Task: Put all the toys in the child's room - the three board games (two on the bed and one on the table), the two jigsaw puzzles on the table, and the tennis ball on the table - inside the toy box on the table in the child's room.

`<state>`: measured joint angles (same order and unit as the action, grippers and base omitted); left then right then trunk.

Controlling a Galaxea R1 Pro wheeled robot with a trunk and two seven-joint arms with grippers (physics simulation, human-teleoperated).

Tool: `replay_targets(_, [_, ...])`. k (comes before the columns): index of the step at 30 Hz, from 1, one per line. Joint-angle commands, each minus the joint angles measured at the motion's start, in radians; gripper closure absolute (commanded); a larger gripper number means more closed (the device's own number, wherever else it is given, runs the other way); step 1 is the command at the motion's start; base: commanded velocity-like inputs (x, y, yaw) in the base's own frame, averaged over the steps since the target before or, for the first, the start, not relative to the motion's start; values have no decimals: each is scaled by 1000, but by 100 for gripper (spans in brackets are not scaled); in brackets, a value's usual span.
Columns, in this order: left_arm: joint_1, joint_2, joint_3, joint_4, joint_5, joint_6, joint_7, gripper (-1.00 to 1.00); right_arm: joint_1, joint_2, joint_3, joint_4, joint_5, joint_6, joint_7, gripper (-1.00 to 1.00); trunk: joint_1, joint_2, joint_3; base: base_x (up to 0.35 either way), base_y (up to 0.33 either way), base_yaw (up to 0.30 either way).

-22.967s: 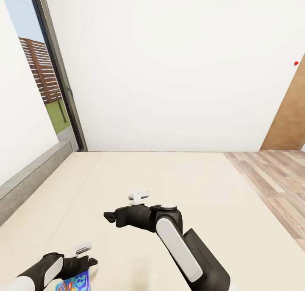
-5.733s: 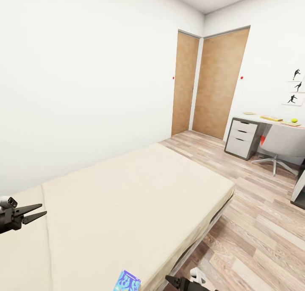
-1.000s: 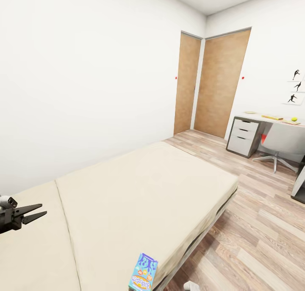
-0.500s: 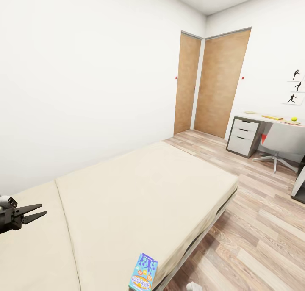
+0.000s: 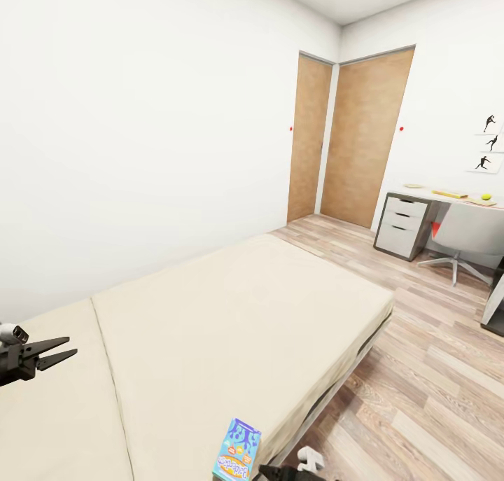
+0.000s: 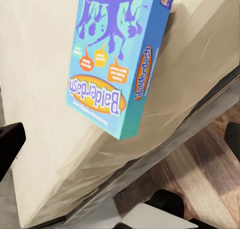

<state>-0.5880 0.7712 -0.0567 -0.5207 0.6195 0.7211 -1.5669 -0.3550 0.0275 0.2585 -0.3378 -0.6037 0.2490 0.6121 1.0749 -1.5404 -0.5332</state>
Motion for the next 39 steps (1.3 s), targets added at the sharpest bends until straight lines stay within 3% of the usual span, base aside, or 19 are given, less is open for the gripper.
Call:
replay_targets(1, [-1, 1, -6, 1, 5, 11, -4, -100, -1, 1, 4, 0, -10, 6, 1, -100, 0, -1, -1, 0, 0, 0])
replay_targets(11, [-1, 2, -6, 1, 5, 11, -4, -100, -1, 6, 4, 0, -20, -2, 11, -100, 0, -1, -1, 0, 0, 0])
replay_targets(18, [-1, 2, -5, 1, 6, 11, -4, -100, -1, 5, 4, 0, -21, -32, 60, -100, 0, -1, -1, 0, 0, 0])
replay_targets(24, [-1, 2, -5, 1, 6, 11, -4, -100, 0, 5, 3, 0, -22, -39, 103, -100, 23, -43, -20, 0, 0, 0])
replay_targets(29, [-1, 2, -5, 1, 6, 11, -4, -100, -1, 5, 2, 1, -22, -40, 109, -100, 31, -57, -26, 0, 0, 0])
replay_targets(39, [-1, 7, -6, 1, 8, 11, -4, -100, -1, 4, 2, 2, -24, -40, 110, -100, 69, -127, -57, 0, 0, 0])
